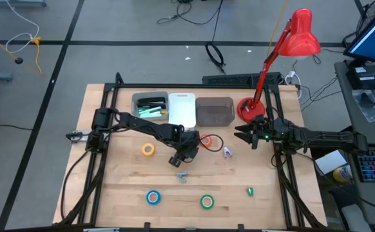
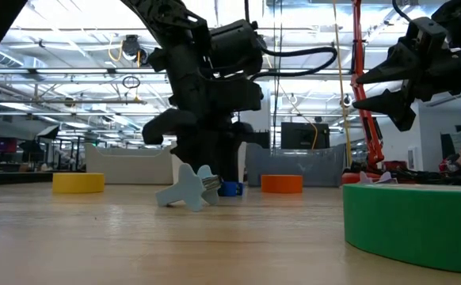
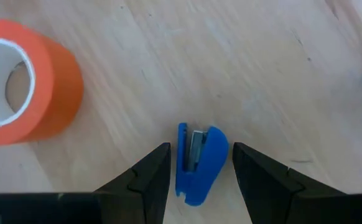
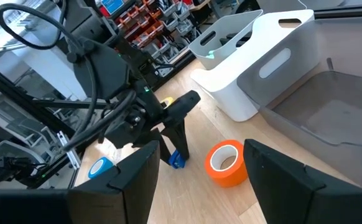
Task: Pick and place Stapler, Stapler remover, tape
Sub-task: Put the blue stapler into the gray bin, then put the green stapler into the gray bin
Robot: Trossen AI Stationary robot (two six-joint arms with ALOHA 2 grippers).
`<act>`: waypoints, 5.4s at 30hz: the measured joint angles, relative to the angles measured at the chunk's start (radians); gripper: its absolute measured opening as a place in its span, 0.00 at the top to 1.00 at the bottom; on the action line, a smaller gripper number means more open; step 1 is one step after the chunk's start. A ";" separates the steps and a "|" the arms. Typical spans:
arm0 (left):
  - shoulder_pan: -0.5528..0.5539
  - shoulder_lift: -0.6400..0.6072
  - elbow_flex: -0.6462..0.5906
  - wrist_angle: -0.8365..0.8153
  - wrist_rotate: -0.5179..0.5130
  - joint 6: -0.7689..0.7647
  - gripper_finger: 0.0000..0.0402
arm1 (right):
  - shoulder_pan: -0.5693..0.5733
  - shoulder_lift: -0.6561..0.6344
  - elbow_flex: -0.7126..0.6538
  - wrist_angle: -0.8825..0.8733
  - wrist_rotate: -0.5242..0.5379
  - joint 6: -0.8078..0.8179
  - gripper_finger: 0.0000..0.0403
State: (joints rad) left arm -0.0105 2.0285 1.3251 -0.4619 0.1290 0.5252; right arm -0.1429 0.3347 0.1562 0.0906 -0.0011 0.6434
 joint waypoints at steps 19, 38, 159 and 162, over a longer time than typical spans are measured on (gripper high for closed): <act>-0.008 0.001 0.075 -0.018 -0.045 -0.230 0.84 | 0.000 0.000 0.000 0.000 0.000 0.000 0.43; -0.006 -0.061 0.452 -0.580 -0.527 -0.473 0.81 | 0.000 0.000 0.000 0.003 -0.003 0.000 0.43; 0.231 -0.839 -0.056 -0.344 -0.041 -0.982 0.60 | 0.000 0.000 0.000 0.011 0.002 0.025 0.43; 0.174 -0.841 -0.056 -0.343 -0.051 -0.989 0.60 | 0.000 0.000 0.000 0.019 -0.022 0.014 0.43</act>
State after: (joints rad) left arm 0.1638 1.1873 1.2694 -0.8045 0.0782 -0.4637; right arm -0.1432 0.3348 0.1558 0.1100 -0.0227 0.6572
